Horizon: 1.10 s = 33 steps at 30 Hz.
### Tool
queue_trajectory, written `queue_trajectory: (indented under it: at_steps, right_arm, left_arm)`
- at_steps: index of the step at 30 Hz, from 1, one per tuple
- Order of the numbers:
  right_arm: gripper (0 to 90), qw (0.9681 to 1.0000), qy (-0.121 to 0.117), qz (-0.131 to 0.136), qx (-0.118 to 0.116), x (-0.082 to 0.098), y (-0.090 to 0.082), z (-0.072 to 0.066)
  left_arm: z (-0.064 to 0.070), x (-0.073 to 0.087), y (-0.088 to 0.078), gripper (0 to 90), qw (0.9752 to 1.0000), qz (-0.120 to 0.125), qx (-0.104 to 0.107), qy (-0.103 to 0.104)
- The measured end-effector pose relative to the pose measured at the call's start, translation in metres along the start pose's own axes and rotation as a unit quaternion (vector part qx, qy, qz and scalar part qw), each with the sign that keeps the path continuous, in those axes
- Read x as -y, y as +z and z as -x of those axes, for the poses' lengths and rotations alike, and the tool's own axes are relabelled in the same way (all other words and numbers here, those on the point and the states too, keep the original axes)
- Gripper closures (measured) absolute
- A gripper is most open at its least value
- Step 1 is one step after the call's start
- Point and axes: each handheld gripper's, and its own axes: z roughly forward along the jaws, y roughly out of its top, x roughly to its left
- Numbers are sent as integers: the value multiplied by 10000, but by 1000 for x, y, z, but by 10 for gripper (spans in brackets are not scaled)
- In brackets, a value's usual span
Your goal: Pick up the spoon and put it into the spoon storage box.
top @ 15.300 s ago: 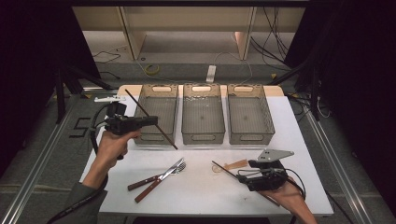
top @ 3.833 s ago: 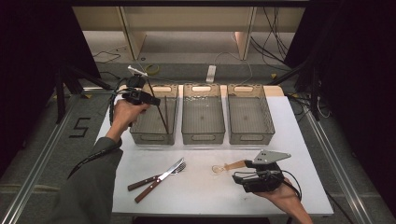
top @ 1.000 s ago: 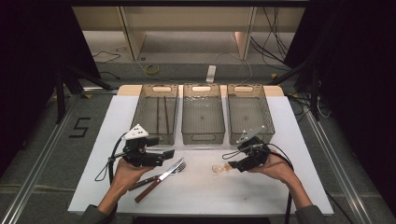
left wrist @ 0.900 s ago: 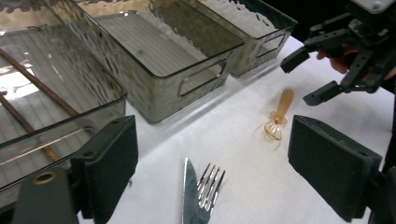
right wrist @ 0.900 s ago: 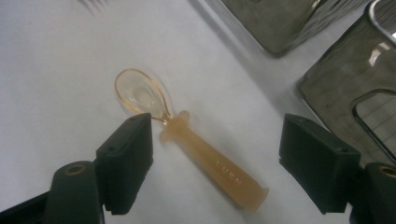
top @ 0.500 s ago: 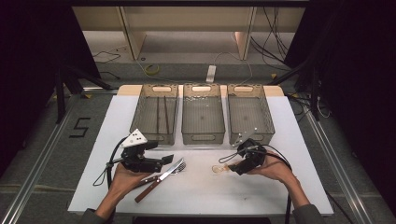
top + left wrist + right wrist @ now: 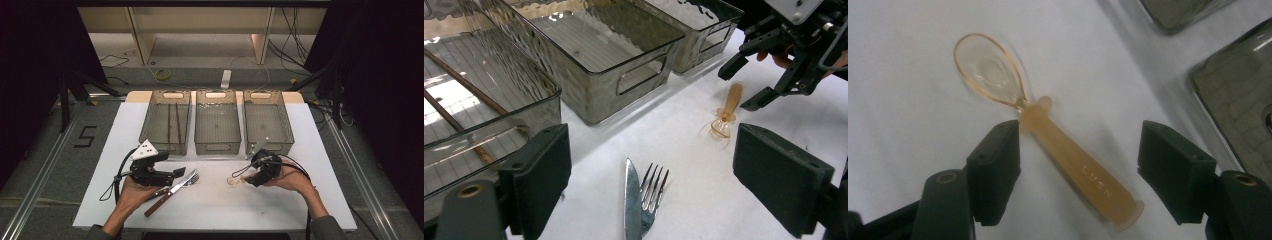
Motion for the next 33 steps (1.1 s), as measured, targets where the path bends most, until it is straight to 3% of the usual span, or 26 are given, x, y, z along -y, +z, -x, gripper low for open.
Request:
queue_trajectory:
  at_steps: [18,25,27,33]
  right_arm:
    - [456,9990,-234,-381,-2,-1,12,-5]
    - [560,9985,-298,-454,8,-1,12,-9]
    - [601,9979,-402,-508,-19,-1,11,-10]
    - [711,9976,-402,-552,-134,-2,11,-14]
  left_arm:
    - [2,1,-1,152,10000,4,34,19]
    - [3,1,-1,152,10000,-24,53,41]
    - [3,1,-1,152,10000,-22,56,40]
    - [3,1,-2,152,10000,-5,49,37]
